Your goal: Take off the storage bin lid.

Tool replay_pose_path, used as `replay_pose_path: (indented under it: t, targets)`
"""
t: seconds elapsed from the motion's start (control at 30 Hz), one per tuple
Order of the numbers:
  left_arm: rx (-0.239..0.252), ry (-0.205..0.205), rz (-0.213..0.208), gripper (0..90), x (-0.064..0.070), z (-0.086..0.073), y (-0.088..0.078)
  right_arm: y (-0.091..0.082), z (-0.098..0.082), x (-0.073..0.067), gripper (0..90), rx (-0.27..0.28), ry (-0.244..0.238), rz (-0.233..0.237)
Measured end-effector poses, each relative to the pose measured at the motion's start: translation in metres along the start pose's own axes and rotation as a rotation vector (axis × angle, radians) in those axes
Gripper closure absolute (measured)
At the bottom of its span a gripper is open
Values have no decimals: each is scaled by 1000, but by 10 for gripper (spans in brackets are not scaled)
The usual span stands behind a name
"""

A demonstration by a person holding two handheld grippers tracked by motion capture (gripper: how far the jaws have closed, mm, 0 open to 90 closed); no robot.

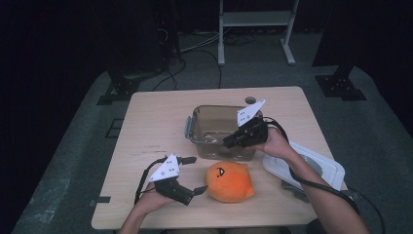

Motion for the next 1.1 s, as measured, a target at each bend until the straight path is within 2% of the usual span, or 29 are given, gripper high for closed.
replay_pose_path:
  t: [0.37,0.43,0.67,0.83,0.87,1.1]
  targets:
    - [0,0,-2,48,0,0,0,0,0,0,781,-1,8,6]
    - [2,1,-3,48,0,0,0,0,0,1,707,-1,9,-9]
    - [2,2,-4,48,1,0,0,-11,6,1,576,57,32,-25]
    - [4,3,-4,48,1,1,0,-21,13,-8,496,101,35,-22]
    - [3,3,-4,48,1,1,0,-23,14,-12,483,111,23,-23]
    - [-1,5,0,48,0,0,-1,-35,13,-36,421,172,21,-11]
Point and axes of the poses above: each handheld gripper's, and its own axes: y roughly forward along the jaws, z roughly out of its top, x roughly to its right, the point moved 10 cm from there along y, roughly forward along the jaws, and after that the axes turned 7 degrees about z, right-handed, at the moved point
